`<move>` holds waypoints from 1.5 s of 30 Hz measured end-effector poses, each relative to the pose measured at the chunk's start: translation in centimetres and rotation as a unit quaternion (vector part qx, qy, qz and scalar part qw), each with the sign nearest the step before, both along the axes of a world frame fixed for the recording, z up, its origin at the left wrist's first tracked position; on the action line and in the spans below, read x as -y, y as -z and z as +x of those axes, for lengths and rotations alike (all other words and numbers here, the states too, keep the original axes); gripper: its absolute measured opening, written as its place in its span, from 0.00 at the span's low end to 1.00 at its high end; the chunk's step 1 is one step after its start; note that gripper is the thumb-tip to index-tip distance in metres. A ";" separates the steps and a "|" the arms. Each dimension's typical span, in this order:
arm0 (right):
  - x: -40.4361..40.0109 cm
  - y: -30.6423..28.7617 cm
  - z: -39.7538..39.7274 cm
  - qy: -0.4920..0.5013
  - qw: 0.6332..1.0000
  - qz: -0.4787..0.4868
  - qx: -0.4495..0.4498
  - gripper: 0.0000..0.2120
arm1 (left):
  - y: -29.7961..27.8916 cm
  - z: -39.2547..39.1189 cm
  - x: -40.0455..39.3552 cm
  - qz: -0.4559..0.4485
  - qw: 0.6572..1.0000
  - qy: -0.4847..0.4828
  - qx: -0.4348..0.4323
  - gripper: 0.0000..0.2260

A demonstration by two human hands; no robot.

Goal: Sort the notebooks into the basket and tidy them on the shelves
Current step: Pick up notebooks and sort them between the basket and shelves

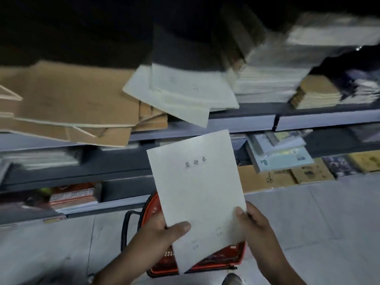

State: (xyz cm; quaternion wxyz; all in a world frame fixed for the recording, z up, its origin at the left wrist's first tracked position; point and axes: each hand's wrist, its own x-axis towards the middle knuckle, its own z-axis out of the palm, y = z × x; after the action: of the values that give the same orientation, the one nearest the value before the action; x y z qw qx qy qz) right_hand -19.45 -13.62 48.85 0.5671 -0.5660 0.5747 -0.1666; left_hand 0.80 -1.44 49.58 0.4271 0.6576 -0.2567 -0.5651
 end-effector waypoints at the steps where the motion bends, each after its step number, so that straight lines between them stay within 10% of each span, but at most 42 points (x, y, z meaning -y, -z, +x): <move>1: 0.2 -1.5 -0.2 -0.002 1.000 -0.001 0.005 0.10 | -1.5 -0.2 0.1 -0.012 1.000 -0.003 0.005 0.11; 16: 13.2 -16.3 8.5 -0.102 0.990 -0.096 0.010 0.10 | -15.5 4.7 9.8 -0.153 0.972 -0.160 0.075 0.06; 25: 18.6 -14.9 13.7 -0.149 0.954 -0.192 -0.179 0.20 | -14.8 10.6 17.6 -0.135 0.955 -0.167 0.207 0.20; 30: 18.4 -14.0 13.8 -0.139 0.925 -0.239 -0.259 0.24 | -13.5 12.3 17.9 0.002 0.825 0.024 0.565 0.19; 37: 17.8 -13.1 13.2 -0.125 0.929 -0.244 -0.248 0.23 | -14.3 10.5 16.8 0.050 0.743 0.081 0.663 0.20; 41: 16.0 -12.1 10.4 -0.080 0.934 -0.310 -0.156 0.16 | -13.8 8.0 12.1 -0.090 0.767 -0.039 0.634 0.14; 45: 11.4 -6.8 5.5 0.007 0.949 -0.313 -0.027 0.06 | -7.4 5.1 4.5 -0.119 0.903 -0.099 0.402 0.08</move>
State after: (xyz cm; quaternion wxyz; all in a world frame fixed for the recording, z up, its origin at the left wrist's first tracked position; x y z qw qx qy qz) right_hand -13.96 -24.99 55.66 0.3443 -0.7156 0.5125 -0.3267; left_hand 5.88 -5.97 56.94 0.4162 0.7952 -0.4054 -0.1736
